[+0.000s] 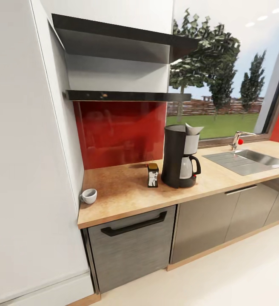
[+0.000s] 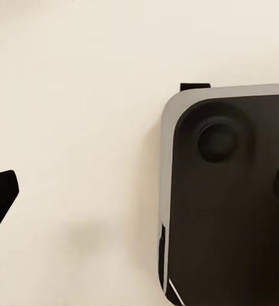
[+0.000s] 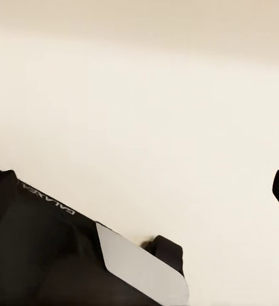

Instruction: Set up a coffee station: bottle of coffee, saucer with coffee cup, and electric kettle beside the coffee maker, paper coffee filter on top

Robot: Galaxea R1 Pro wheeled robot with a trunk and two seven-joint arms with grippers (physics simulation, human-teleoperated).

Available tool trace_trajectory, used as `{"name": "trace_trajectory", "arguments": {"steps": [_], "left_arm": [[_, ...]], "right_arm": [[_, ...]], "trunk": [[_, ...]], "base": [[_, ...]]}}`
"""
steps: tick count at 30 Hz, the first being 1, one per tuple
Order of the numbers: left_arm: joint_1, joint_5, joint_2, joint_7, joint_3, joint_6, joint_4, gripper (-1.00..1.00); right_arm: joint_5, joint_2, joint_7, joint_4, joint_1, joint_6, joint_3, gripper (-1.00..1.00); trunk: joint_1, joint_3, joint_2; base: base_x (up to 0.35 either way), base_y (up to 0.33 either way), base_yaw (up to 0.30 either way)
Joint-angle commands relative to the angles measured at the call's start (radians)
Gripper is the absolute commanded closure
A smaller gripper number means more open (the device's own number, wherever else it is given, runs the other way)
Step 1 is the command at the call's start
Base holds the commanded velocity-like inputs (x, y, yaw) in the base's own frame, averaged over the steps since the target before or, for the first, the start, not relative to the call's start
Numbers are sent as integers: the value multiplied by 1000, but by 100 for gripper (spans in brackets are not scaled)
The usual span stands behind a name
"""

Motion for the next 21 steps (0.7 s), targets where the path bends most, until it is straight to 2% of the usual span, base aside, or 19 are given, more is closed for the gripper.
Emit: {"name": "trace_trajectory", "arguments": {"steps": [1,2,3,4,5,6,7,8,10,13,21], "left_arm": [[1,-2,0,2,2,-1,-2,-100],[1,-2,-1,2,2,-2,-1,-100],[1,-2,-1,2,2,-2,-1,-100],[1,-3,-1,2,1,-2,-1,-100],[1,-3,-1,1,1,-2,-1,-100],[1,-4,-1,1,0,-2,-1,-100],[1,-6,-3,1,0,-3,-2,-100],[1,-7,-3,1,0,-3,-1,-100],[1,-7,-3,1,-1,-2,-1,-100],[1,-10,-3,1,-1,-1,-1,-100],[1,-11,-2,1,0,-1,0,-100]], "right_arm": [[7,1,4,2,4,-4,-14,-100],[49,3,4,2,11,-4,-61,-100],[128,4,4,1,18,-4,-146,-100],[190,4,4,1,21,-5,-213,-100],[224,4,4,1,22,-5,-249,-100],[328,4,4,0,24,-5,-363,-100],[504,4,4,-2,26,-5,-549,-100],[552,4,4,-3,26,-5,-599,-100],[597,4,4,-2,27,-5,-646,-100],[634,2,4,3,27,-4,-686,-100],[643,-5,4,2,27,-5,-692,-100]], "trunk": [[0,-1,-1],[0,-1,-1],[0,-1,-1],[0,-1,-1],[0,-1,-1],[0,-1,-1],[0,-1,-1],[0,-1,-1],[0,-1,-1],[0,-1,-1],[0,-1,-1]], "base": [[0,0,0],[0,0,0],[0,0,0],[0,0,0],[0,0,0],[0,0,0],[0,0,0],[0,0,0],[23,0,0],[90,-52,0],[145,-219,0]]}}
